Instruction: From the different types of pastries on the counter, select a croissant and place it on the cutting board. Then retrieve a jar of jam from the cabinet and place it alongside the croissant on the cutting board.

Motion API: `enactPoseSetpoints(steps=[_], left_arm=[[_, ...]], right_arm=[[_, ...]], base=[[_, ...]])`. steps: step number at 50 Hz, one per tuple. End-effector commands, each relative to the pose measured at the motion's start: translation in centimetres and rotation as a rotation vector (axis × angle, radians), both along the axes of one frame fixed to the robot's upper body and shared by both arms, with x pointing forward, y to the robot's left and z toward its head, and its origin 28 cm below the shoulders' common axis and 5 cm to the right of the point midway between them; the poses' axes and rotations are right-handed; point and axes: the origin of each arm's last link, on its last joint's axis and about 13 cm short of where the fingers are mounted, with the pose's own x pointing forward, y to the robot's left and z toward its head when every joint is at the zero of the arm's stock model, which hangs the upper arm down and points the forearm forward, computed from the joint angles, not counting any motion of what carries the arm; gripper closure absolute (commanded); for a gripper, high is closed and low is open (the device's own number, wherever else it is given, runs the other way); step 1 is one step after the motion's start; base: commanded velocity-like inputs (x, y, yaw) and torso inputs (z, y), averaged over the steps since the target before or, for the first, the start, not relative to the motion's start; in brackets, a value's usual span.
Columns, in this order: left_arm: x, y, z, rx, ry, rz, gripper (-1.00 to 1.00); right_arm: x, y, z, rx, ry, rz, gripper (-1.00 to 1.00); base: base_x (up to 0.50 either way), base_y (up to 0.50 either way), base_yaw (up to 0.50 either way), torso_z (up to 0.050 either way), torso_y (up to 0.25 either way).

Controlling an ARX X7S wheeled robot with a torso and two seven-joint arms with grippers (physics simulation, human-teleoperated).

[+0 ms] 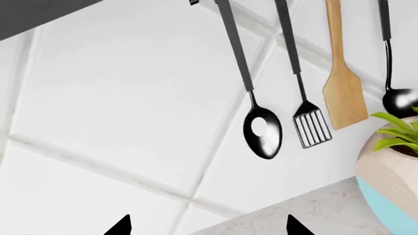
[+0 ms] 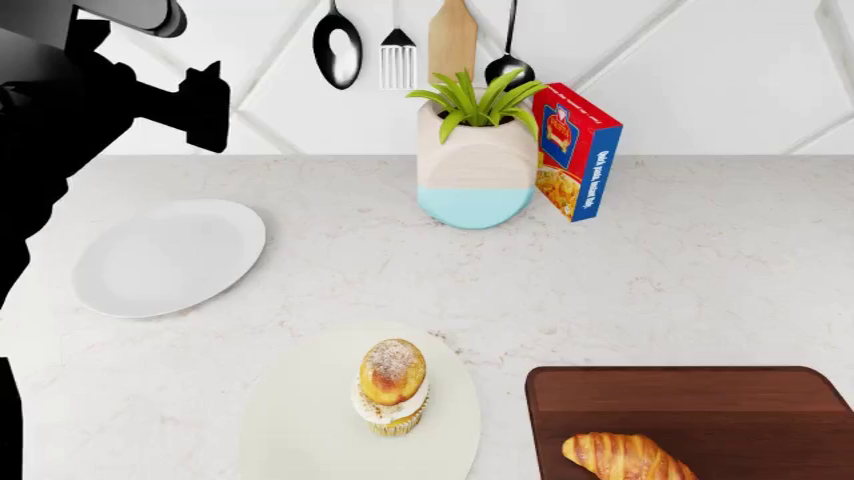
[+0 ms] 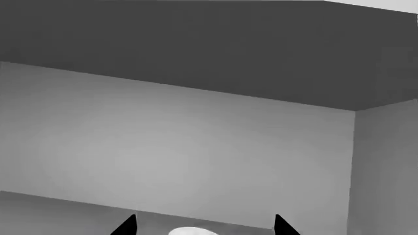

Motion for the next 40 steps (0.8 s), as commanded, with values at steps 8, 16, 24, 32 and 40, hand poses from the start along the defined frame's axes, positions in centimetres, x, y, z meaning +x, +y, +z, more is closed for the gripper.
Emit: enactPoseSetpoints(steps=[8,16,24,32,40], left_arm=[[-0.1,0.2,-0.1,0.003,-0.006,0.012,-1.0],[-0.1,0.3,-0.1,0.0,-0.009,0.016,-1.0],[-0.1,0.3,-0.1,0.0,-0.008,0.017,-1.0],[-0.1,0.4,-0.2,0.0,-0.006,0.019,-1.0],[-0.2,0.5,-0.2,-0.002,-0.011,0.025,-1.0]], right_arm=[[1.2,-0.2,-0.1,0.018,0.11,-0.017,-1.0],[1.7,-0.1,-0.8,0.014,0.149,0.003,-1.0],[2.4,0.2,-1.4,0.008,0.194,0.031,-1.0],[3.4,0.0,-1.9,0.011,0.219,0.003,-1.0],[4.4,-0.1,-2.7,0.025,0.253,-0.001,-1.0]], base=[[0.0,0.0,0.0,0.0,0.0],[0.0,0.0,0.0,0.0,0.0],[0.0,0.0,0.0,0.0,0.0],[0.0,0.0,0.0,0.0,0.0],[0.0,0.0,0.0,0.0,0.0]])
